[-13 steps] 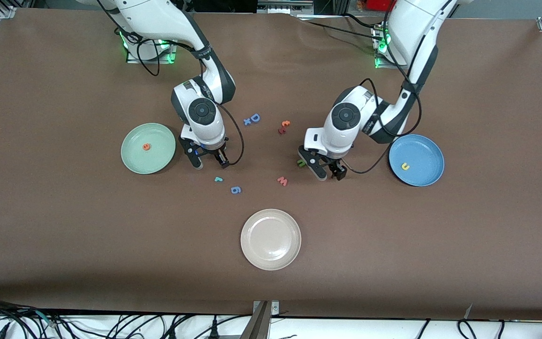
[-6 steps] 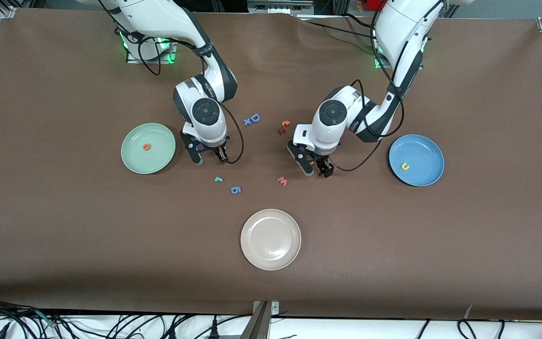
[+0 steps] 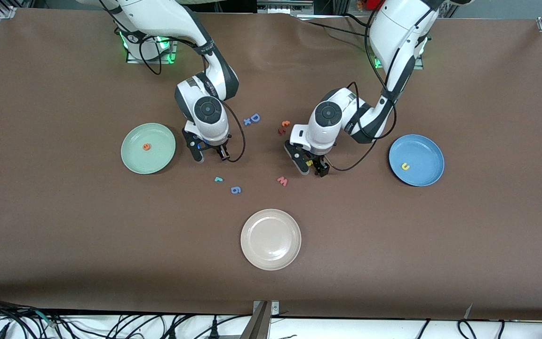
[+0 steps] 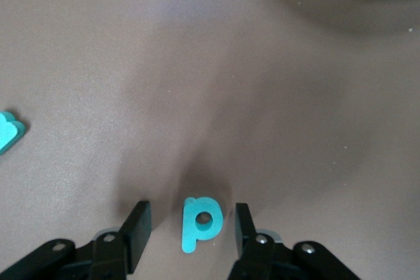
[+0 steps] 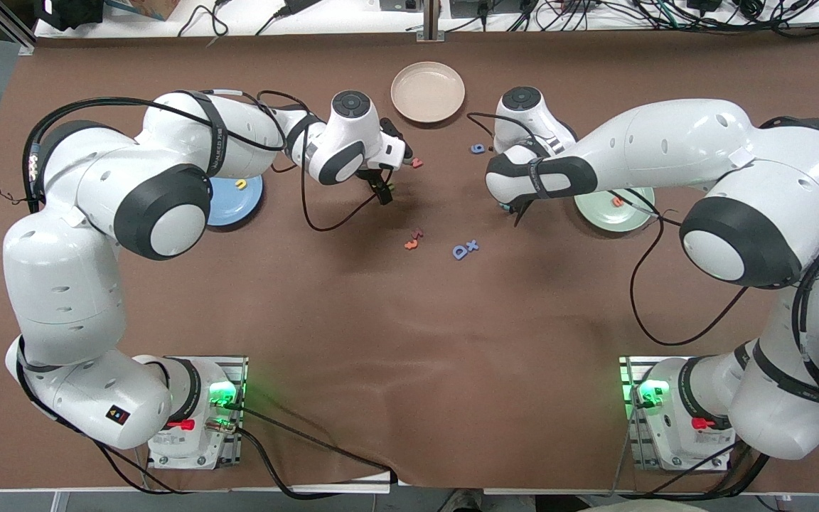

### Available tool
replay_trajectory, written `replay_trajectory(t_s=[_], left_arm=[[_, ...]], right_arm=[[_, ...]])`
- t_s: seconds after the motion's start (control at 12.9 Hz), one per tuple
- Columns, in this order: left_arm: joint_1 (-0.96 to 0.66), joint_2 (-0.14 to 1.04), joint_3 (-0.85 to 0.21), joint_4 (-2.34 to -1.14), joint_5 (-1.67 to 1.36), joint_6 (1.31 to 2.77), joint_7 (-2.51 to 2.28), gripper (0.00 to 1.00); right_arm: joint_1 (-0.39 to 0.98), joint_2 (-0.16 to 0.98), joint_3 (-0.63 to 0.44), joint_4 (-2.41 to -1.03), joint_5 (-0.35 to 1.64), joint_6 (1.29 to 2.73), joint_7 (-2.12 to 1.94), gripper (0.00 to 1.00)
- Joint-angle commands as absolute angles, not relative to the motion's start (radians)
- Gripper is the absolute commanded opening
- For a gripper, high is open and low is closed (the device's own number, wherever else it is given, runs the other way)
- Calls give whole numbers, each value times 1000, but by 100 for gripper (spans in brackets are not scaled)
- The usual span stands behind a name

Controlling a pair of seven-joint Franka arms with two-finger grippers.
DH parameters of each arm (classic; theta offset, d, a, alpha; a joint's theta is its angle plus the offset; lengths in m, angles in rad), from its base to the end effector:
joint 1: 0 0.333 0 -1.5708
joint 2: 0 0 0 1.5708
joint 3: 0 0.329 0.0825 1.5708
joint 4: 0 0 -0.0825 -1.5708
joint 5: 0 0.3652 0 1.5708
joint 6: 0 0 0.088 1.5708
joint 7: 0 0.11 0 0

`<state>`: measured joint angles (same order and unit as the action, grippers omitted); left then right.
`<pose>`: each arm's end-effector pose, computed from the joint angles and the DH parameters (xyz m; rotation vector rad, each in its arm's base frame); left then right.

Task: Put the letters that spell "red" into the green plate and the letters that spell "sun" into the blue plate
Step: 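Reach the left gripper to the yellow s while the right gripper reaches the teal p, then grasp the yellow s with the left gripper while the right gripper grasps the p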

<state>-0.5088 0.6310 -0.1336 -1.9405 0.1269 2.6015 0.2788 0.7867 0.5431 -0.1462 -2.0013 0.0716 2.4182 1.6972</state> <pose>0.4967 -0.3697 0.1830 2.7395 -1.5001 0.0561 0.4702 0.3538 0.1994 2.5765 -1.5744 -0.0252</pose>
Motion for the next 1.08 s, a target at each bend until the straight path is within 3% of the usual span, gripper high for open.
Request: replay_trajectory(t_s=[0.0, 0.46, 0.77, 1.0], left_arm=[[-520, 650, -123, -1917, 163, 2606, 267, 86], [-518, 658, -118, -1919, 163, 2617, 279, 23], [-518, 658, -117, -1919, 163, 2617, 281, 16], [-500, 632, -88, -1925, 153, 2615, 307, 14]], right_arm=[[792, 526, -135, -2028, 83, 2414, 1721, 58], [792, 526, -135, -2040, 83, 2414, 1721, 53], [790, 537, -135, -2040, 83, 2413, 1720, 50], [790, 537, -135, -2040, 83, 2413, 1720, 40]])
